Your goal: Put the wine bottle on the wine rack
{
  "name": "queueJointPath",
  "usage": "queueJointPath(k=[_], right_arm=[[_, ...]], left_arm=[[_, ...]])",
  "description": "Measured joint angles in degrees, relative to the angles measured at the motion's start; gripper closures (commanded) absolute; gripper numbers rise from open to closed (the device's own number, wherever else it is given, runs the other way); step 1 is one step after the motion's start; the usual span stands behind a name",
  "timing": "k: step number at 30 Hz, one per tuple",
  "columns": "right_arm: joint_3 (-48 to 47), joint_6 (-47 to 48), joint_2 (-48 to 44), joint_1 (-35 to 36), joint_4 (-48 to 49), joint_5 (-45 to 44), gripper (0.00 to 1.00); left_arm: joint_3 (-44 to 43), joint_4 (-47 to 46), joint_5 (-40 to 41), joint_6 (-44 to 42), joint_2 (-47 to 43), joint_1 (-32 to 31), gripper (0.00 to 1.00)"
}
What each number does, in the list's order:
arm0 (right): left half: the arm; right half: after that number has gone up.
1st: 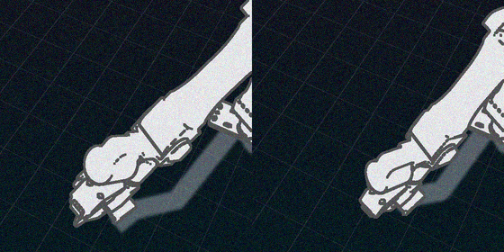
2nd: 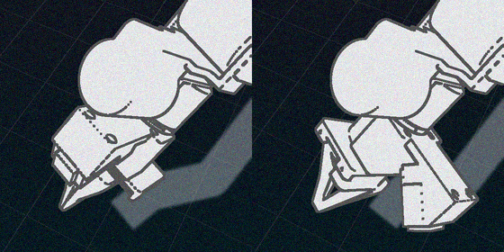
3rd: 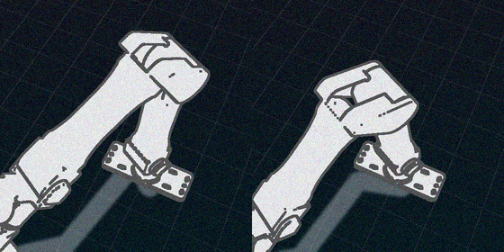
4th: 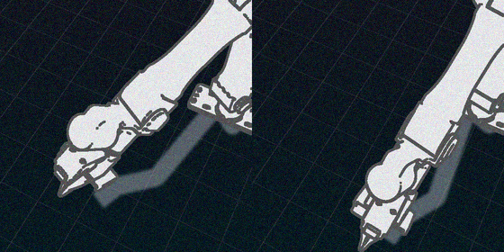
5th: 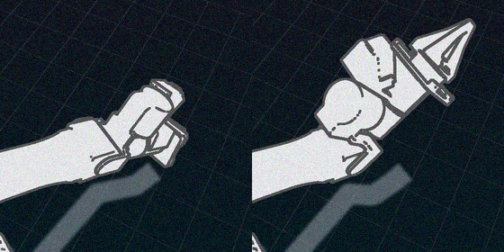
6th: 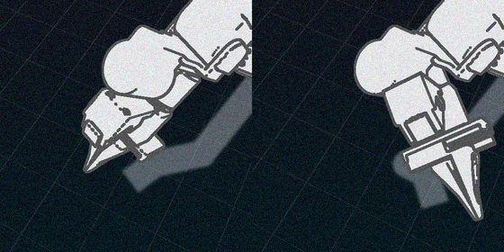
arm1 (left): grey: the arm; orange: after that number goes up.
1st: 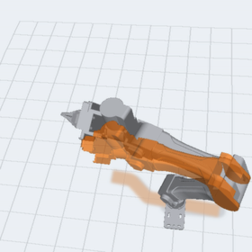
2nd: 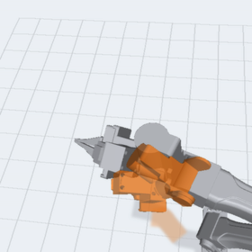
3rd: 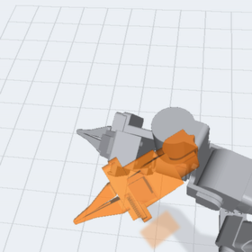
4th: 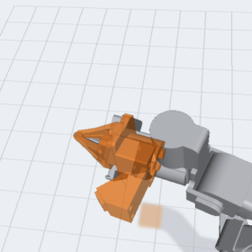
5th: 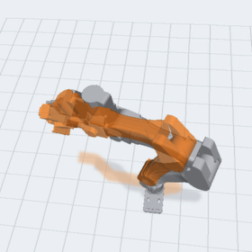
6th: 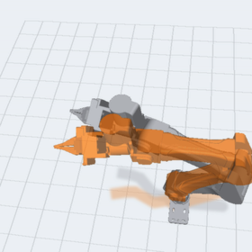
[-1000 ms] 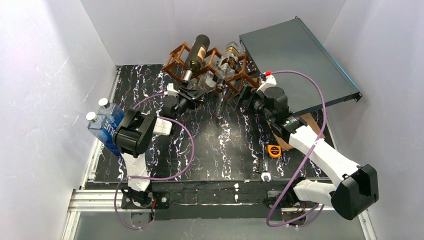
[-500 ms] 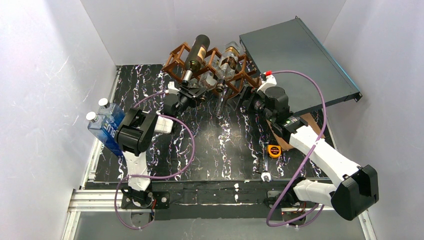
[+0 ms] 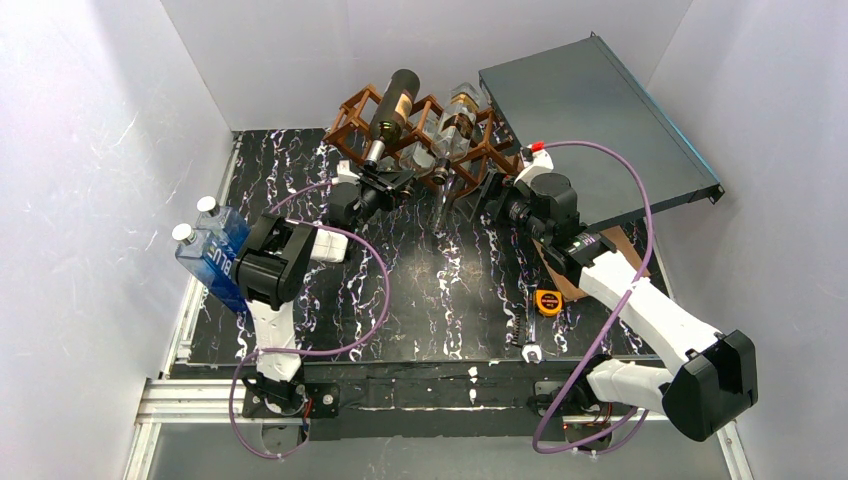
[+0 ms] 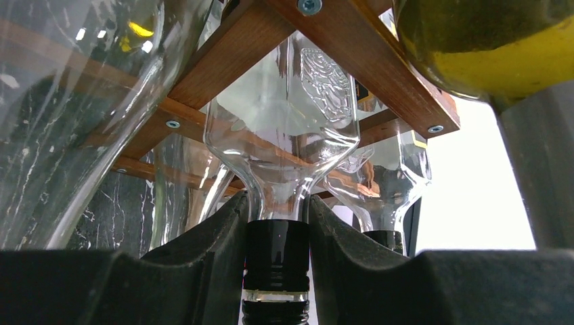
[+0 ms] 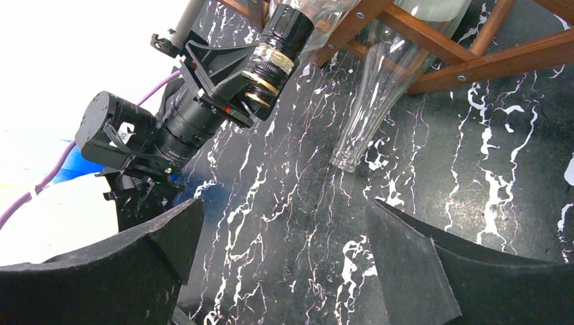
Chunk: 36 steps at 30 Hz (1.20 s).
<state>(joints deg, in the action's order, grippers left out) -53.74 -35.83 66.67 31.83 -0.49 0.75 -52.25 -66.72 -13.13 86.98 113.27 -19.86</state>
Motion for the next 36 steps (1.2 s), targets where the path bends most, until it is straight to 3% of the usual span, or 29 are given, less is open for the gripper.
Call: queueJointPath(k=[4, 8, 21, 29, 36], right_arm=[[0.02, 0.0, -0.11, -0.02, -0.07, 0.09, 0.02], [0.02, 0.04, -0.33, -0.17, -0.37, 0.46, 0.02], [0.0, 0.72, -0.98, -0.33, -1.66, 1.31, 0.02], [-0.15, 2.93, -1.95, -0.35, -4.42, 1.79, 0.02], [-1.33, 5.81, -2.47, -0.66, -9.03, 2.93, 0.02]], left_arm=[[0.0, 0.17, -0.11, 0.63, 0.0, 0.04, 0.6], [0.46, 1.14, -0.17, 0.96, -0.13, 0.09, 0.49], [4.81, 3.8, -1.49, -0.76, -4.92, 2.62, 0.39], [11.82, 6.93, -4.94, -3.56, -11.69, 2.82, 0.37], [18.86, 19.19, -8.57, -9.27, -24.06, 2.91, 0.34]])
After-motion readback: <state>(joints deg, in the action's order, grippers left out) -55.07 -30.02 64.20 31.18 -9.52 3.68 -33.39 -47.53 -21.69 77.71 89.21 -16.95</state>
